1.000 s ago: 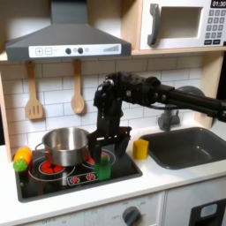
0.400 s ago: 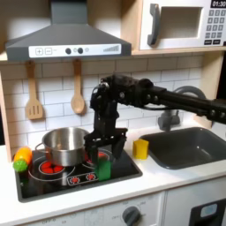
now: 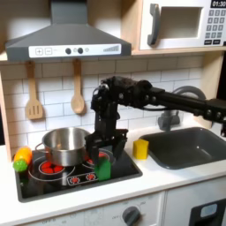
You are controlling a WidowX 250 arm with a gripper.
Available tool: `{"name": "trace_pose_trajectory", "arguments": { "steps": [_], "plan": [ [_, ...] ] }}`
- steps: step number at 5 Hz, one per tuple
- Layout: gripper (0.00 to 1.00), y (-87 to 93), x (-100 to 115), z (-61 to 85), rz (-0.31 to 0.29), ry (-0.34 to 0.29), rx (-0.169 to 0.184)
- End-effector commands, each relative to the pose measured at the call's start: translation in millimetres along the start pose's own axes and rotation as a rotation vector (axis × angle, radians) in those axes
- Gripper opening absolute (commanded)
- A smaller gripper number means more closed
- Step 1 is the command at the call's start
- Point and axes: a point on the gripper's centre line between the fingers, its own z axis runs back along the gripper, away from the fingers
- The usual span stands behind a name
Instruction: Reach green block
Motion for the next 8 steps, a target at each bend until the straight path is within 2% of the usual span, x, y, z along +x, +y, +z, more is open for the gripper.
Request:
{"name": "trace_pose_trajectory", "arguments": {
  "steps": [1,3,4,5,7,8],
  "plan": [
    [1.00,-4.6,1,-8.9,0.002,0.025,0.003],
    [1.00,1.3,2,-13.9,0.024,0.042,0.012],
    [1.00,-2.4,0,-22.6,0.002,0.069,0.003],
    [1.00,-5.1,0,-24.4,-0.008,0.069,0.002],
    [1.00,-9.7,4,-33.7,-0.018,0.090,0.004],
    [1.00,-6.0,2,-39.3,-0.021,0.107,0.015]
  ]
}}
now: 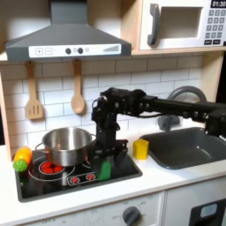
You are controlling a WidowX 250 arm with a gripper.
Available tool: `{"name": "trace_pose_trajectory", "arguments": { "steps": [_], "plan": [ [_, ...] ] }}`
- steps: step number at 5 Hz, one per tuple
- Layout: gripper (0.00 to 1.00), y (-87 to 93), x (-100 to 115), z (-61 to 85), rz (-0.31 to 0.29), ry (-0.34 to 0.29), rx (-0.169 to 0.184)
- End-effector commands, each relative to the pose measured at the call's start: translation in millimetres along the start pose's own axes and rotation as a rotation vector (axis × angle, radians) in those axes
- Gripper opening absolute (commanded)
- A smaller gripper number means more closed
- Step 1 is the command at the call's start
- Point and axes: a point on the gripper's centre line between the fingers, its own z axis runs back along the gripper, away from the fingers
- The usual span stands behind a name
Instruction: Reach green block
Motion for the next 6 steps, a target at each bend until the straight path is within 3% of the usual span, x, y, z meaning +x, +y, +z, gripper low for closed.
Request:
{"name": "trace_pose_trajectory", "arguments": {
  "steps": [1,3,4,6],
  "plan": [
    [1.00,7.3,2,-7.6,-0.001,0.020,0.020],
    [1.00,6.0,1,-19.2,-0.038,0.055,0.030],
    [1.00,0.2,0,-9.5,-0.066,-0.010,0.053],
    [1.00,3.5,0,-15.7,-0.055,0.008,0.045]
  ]
}}
